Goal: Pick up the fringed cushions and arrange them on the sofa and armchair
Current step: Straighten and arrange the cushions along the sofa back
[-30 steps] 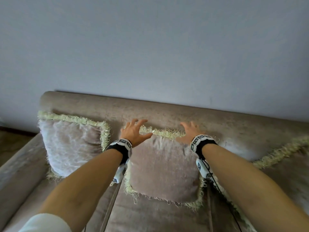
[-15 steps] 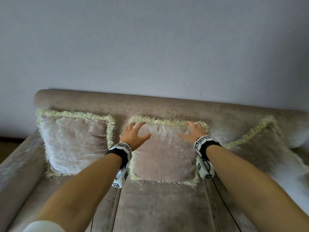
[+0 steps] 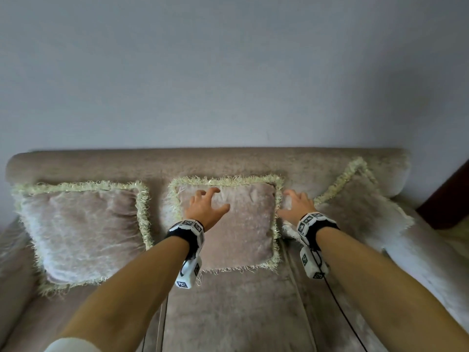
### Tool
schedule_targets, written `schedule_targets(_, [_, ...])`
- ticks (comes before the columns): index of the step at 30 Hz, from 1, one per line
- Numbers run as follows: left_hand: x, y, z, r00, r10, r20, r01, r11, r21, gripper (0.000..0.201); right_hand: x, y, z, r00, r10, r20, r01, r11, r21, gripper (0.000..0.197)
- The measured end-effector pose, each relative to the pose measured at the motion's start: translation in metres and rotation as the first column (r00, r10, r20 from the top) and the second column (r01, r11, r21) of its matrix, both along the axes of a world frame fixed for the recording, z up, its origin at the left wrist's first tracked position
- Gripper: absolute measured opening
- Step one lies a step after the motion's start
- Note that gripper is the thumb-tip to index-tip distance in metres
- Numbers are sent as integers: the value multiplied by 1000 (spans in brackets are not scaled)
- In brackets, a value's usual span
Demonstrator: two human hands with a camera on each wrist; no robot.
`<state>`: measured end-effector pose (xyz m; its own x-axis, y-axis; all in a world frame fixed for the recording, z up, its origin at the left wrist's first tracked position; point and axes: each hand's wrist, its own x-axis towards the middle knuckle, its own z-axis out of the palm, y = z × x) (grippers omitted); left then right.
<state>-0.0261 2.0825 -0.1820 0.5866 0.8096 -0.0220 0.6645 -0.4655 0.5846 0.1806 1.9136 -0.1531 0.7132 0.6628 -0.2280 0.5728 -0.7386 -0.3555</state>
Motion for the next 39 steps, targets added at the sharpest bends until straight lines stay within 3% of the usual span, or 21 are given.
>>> schedule_targets(9, [121, -109, 17, 992, -118, 37, 119, 993, -5, 55, 98, -121, 9, 987, -157, -34, 158, 987, 29, 66])
schedule_targets(16, [217, -192, 23, 979, -204, 22, 204, 979, 1, 68, 170, -215, 9, 974, -208, -90, 211, 977, 27, 69])
schedule_targets(23, [290, -241, 15, 971, -238, -27, 238, 971, 20, 57, 218, -280, -14, 959, -255, -127, 263, 963, 52, 69])
schedule_targets(29, [349, -252, -19, 959, -281, -44, 281, 960, -12, 56, 260, -293, -35, 942, -282, -184, 284, 959, -14, 86])
schedule_targets(33, [400, -235, -44, 961, -276, -4, 275, 956, -99, 58, 313, -278, -56, 946, -296, -129, 294, 955, -36, 67])
schedule_targets(39, [462, -201, -77, 984, -180, -8, 175, 963, -206, 57, 382, -248, -80, 950, -285, -129, 271, 956, -116, 65])
